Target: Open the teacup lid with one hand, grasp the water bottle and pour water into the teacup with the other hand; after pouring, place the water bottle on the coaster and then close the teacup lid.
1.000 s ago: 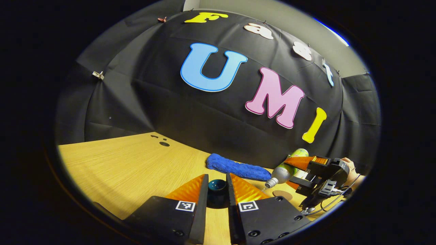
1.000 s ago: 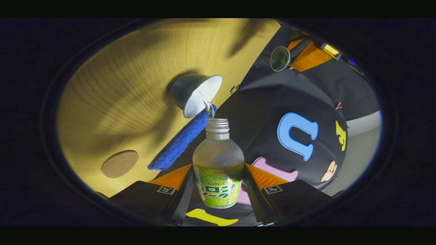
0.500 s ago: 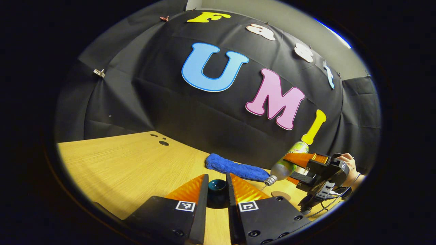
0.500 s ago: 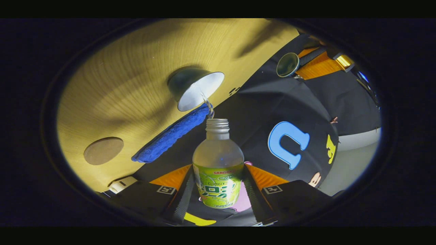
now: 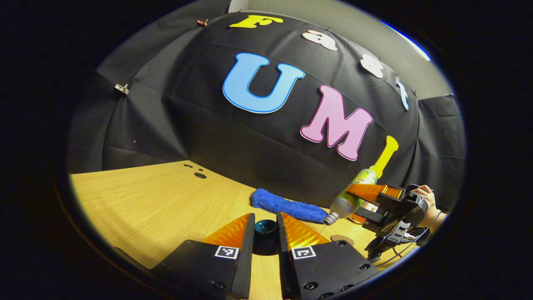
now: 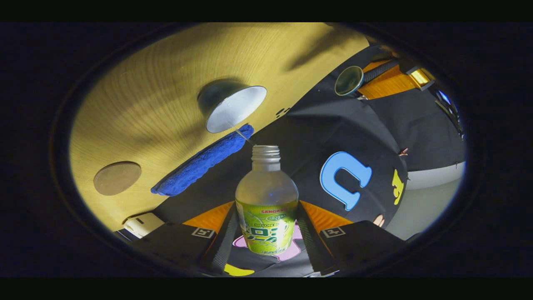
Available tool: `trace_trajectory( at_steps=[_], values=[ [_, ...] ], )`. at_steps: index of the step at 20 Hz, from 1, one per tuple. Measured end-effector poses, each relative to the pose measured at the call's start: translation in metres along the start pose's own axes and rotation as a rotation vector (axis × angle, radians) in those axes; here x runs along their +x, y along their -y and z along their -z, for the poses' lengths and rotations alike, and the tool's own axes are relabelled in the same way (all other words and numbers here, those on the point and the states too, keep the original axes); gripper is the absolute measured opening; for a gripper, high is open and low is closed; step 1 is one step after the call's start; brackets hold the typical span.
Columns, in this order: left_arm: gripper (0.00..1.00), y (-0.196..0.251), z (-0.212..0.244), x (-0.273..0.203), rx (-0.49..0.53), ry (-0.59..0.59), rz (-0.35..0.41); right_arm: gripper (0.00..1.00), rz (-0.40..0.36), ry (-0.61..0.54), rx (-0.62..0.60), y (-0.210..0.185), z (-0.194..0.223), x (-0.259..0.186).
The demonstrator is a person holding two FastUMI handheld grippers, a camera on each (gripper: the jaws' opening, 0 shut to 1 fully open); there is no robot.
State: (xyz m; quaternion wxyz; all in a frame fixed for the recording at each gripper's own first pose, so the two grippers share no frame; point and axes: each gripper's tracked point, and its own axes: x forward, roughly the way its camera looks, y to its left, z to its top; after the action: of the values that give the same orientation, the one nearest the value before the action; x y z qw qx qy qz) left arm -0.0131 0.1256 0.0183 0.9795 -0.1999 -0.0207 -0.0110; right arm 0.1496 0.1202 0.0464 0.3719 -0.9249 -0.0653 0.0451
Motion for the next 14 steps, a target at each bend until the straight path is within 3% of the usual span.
trace_trajectory(
  at_steps=[3,6,11,14],
  values=[
    [0.32,0.000,-0.001,0.000,0.003,-0.001,-0.001,0.77,-0.011,0.001,0.013,-0.002,-0.001,0.000],
    [0.32,-0.002,-0.001,0.000,0.006,-0.003,-0.008,0.78,-0.071,-0.001,0.222,-0.023,-0.008,-0.005],
    [0.32,0.000,-0.001,-0.001,0.006,-0.003,-0.013,0.77,-0.159,-0.008,0.796,-0.043,-0.027,-0.018],
    [0.31,0.003,-0.001,-0.001,0.029,0.000,-0.010,0.78,-0.191,0.015,1.207,-0.040,-0.025,-0.020]
  ],
)
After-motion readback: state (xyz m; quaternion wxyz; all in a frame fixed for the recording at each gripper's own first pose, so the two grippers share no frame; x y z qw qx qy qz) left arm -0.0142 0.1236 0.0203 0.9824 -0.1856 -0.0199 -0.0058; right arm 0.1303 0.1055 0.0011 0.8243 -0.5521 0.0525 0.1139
